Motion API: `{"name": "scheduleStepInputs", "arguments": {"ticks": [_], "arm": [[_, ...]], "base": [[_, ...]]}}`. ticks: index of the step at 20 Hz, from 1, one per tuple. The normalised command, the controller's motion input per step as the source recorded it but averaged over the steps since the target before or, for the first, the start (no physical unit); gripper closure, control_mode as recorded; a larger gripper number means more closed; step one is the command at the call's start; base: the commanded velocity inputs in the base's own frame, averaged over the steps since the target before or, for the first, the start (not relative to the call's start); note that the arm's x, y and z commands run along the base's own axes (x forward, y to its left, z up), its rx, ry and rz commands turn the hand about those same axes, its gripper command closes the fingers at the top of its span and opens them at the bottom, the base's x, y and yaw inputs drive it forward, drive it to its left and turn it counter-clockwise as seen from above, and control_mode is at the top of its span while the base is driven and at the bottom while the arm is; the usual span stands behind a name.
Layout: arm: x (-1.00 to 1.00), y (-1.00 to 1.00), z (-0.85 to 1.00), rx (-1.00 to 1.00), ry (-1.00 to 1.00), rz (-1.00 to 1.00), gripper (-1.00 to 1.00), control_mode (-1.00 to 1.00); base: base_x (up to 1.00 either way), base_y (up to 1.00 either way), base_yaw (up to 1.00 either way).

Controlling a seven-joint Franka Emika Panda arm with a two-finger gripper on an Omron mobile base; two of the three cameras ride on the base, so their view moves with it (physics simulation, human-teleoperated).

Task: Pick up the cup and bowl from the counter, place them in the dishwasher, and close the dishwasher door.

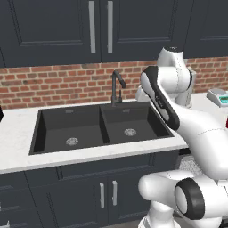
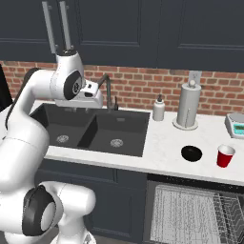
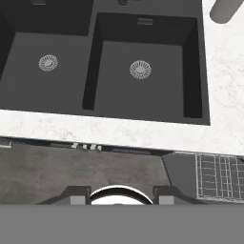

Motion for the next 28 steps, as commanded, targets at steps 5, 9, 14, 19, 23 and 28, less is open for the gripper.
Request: {"name": "scheduleStepInputs", "arguments": {"ticks": [5, 9, 14, 19, 23, 28], "arm": [[0.04, -0.47, -0.05, 0.02, 0.01, -0.03, -1.00, -1.00], [0.19, -0.96, -0.46, 0.00, 0.02, -0.18, -1.00, -1.00], [0.54, -1.00, -0.63, -0.02, 0.03, -0.15, -1.00, -1.00], [0.52, -0.99, -0.40, 0.03, 0.00, -0.06, -1.00, -1.00], [0.27, -0.94, -0.06, 0.09, 0.00, 0.01, -1.00, -1.00], [0.00, -0.65, -0.15, 0.00, 0.00, -0.01, -1.00, -1.00]], "base": [[0.00, 0.00, 0.00], [0.00, 0.00, 0.00], [0.00, 0.00, 0.00], [0.00, 0.00, 0.00], [0.00, 0.00, 0.00], [0.00, 0.00, 0.00]]}}
